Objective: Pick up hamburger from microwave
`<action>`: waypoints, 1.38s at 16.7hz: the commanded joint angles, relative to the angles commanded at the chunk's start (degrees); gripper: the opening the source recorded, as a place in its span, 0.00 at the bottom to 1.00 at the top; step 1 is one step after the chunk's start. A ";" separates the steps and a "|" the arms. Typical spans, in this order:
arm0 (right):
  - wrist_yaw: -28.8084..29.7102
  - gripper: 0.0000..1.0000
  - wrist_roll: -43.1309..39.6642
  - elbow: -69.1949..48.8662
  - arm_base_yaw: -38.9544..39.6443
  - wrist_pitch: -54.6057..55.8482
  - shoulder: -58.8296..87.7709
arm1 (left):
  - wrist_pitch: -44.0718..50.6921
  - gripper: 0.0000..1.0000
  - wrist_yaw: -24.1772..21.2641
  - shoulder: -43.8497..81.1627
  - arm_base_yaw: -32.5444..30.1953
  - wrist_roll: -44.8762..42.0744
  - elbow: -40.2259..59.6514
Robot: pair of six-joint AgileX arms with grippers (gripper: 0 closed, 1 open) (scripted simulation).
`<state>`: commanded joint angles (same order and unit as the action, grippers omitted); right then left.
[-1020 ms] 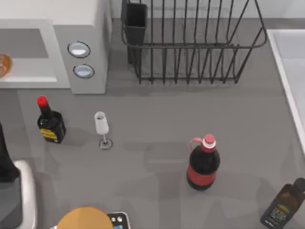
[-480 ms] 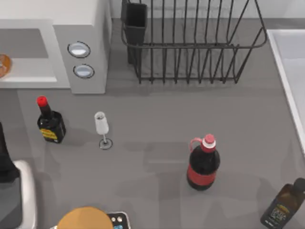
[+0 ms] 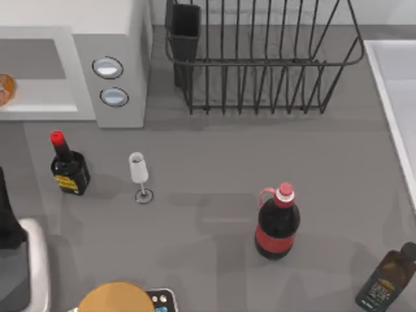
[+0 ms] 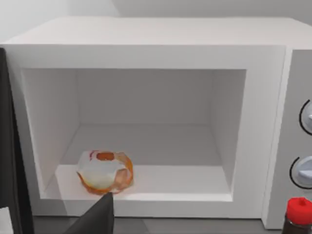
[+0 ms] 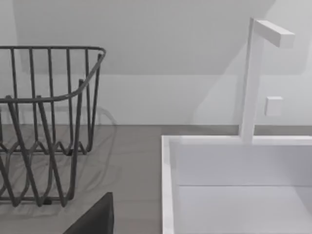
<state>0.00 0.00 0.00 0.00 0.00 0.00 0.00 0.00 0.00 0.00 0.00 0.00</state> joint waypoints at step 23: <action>0.00 1.00 0.00 0.00 0.00 0.00 0.00 | -30.89 1.00 -7.47 66.69 6.95 -2.92 26.65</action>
<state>0.00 0.00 0.00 0.00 0.00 0.00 -30.89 -7.47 66.69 6.95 -2.92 26.65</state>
